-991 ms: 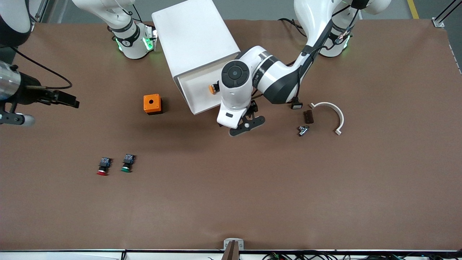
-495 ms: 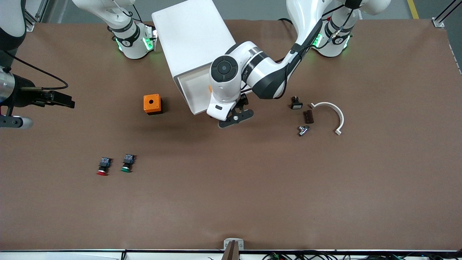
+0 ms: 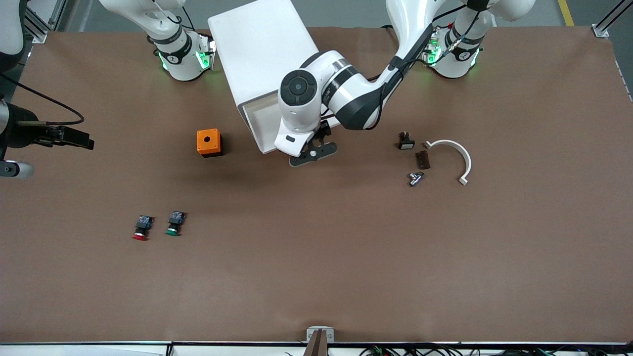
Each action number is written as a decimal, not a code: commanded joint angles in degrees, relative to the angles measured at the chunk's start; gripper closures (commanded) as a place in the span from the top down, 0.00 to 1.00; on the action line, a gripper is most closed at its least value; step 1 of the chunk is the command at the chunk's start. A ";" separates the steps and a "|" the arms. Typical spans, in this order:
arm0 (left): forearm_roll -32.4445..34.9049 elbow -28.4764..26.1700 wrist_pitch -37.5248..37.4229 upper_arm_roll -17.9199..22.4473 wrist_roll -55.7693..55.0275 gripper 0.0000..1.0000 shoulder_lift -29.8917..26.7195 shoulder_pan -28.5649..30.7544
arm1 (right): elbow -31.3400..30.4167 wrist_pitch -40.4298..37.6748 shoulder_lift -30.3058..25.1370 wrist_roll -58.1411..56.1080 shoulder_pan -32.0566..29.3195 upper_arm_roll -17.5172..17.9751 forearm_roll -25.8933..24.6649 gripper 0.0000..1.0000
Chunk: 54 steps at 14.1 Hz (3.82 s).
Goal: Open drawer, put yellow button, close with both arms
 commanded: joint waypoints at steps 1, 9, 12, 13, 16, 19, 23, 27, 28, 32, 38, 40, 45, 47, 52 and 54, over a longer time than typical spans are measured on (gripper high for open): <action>-4.09 -0.08 0.35 0.33 0.37 1.00 0.09 -1.33 | 1.64 -1.00 0.73 -0.75 -1.29 1.05 -0.66 1.00; -13.32 -2.00 0.35 0.33 0.29 1.00 1.06 -3.09 | 3.39 -1.18 0.20 -0.57 -1.20 1.22 0.13 1.00; -17.63 -2.45 0.35 0.33 0.37 1.00 1.06 -3.18 | 2.87 -0.65 -0.42 0.04 -1.19 1.22 0.04 1.00; -18.34 -2.45 0.35 0.33 0.37 1.00 1.06 -3.18 | 2.69 -0.56 -0.42 0.04 -1.72 1.14 0.39 1.00; -20.27 -2.62 0.35 0.33 0.37 1.00 1.15 -3.18 | 2.08 -0.91 -2.60 -0.22 -2.16 1.05 0.48 1.00; -21.42 -3.24 0.43 0.33 0.29 1.00 1.06 -3.26 | 1.29 -1.44 -5.86 -0.84 -2.34 0.96 -0.22 1.00; -22.04 -3.77 0.35 0.33 0.29 1.00 1.06 -3.88 | 1.28 -3.46 -6.13 -4.85 -3.92 1.05 0.04 1.00; -22.04 -4.21 0.43 0.33 0.29 1.00 1.06 -5.19 | -0.46 -2.42 -7.35 -7.69 -4.18 1.22 -0.04 1.00; -21.95 -4.12 0.43 0.33 0.29 1.00 0.97 -5.46 | -2.47 -0.84 -8.84 -7.61 -4.36 1.31 0.04 1.00; -21.77 -4.12 0.43 0.42 0.29 1.00 0.97 -6.86 | -11.81 5.59 -15.53 -3.14 -4.80 2.53 0.04 1.00; -21.16 -4.12 0.43 0.51 0.29 1.00 0.80 -6.43 | -12.08 5.68 -16.23 -1.63 -6.91 5.79 -0.13 1.00; -21.07 -4.12 0.43 0.95 0.29 1.00 0.71 -5.38 | -12.08 5.59 -16.85 -1.63 -5.42 5.27 -0.31 1.00; -20.81 -3.68 0.35 1.12 0.11 1.00 -1.13 -0.81 | -15.67 6.12 -20.01 -1.72 -5.06 4.21 -0.40 1.00; -20.81 -3.68 0.35 1.12 0.11 1.00 -2.71 1.91 | -15.85 5.94 -20.28 -1.80 -4.89 3.60 -0.40 1.00; -16.86 -3.94 -0.70 1.12 0.11 1.00 -5.44 8.15 | -15.85 5.94 -20.37 -2.59 -4.80 2.45 -0.40 1.00; -15.89 -3.94 -1.84 1.12 0.11 1.00 -6.06 9.47 | -15.85 5.77 -20.37 -2.60 -4.71 2.28 -1.01 1.00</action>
